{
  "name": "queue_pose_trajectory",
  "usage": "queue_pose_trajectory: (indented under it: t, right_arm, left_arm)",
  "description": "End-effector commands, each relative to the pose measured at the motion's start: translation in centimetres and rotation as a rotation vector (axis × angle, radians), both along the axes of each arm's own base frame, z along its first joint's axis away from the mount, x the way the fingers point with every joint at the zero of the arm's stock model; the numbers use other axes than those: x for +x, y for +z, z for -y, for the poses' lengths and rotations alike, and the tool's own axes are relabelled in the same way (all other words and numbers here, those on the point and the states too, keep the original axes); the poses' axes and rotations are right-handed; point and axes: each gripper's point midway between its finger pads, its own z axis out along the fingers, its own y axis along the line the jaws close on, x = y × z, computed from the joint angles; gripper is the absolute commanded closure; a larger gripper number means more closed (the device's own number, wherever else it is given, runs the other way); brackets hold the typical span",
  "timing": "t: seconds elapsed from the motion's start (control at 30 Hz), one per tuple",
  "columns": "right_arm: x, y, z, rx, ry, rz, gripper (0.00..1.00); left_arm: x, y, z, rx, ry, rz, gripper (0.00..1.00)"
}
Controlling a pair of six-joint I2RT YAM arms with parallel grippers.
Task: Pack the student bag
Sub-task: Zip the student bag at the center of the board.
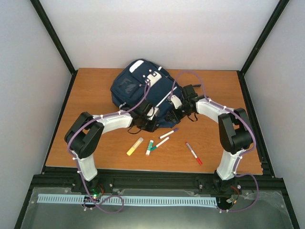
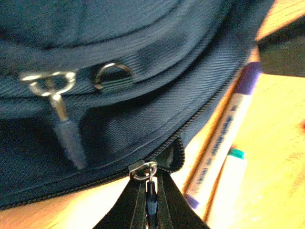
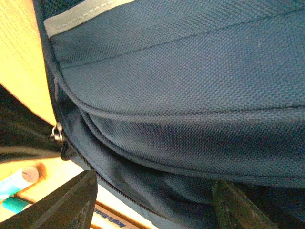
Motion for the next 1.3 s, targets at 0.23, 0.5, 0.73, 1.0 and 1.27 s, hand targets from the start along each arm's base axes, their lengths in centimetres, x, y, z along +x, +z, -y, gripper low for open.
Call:
queue_pose_trajectory:
  t: [0.23,0.5,0.73,1.0,1.27]
  right_arm:
    - [0.3,2.5,1.3,0.05,-0.054,0.029,0.34]
    - [1.1,2.2,2.4,0.042,-0.094,0.023,0.34]
    - [2.3,4.2,4.8,0.032,-0.159,0.102,0.34]
    - [2.2,4.6,5.1,0.034,-0.165,0.113,0.33]
    - [2.0,8.7,5.6,0.047,-0.155,0.24,0.28]
  left_arm:
    - [-1.5,6.9,6.0,-0.257,-0.147,0.032,0.98]
    - [-1.9,3.4,11.2,-0.266,-0.195,-0.014,0.98]
    - [-2.5,3.9,12.8,-0.26,-0.208,0.03,0.96]
    - [-2.6,4.2,11.0,-0.182,-0.202,0.061,0.58]
    - [-2.6,8.3,8.0,-0.136,-0.122,0.119,0.0]
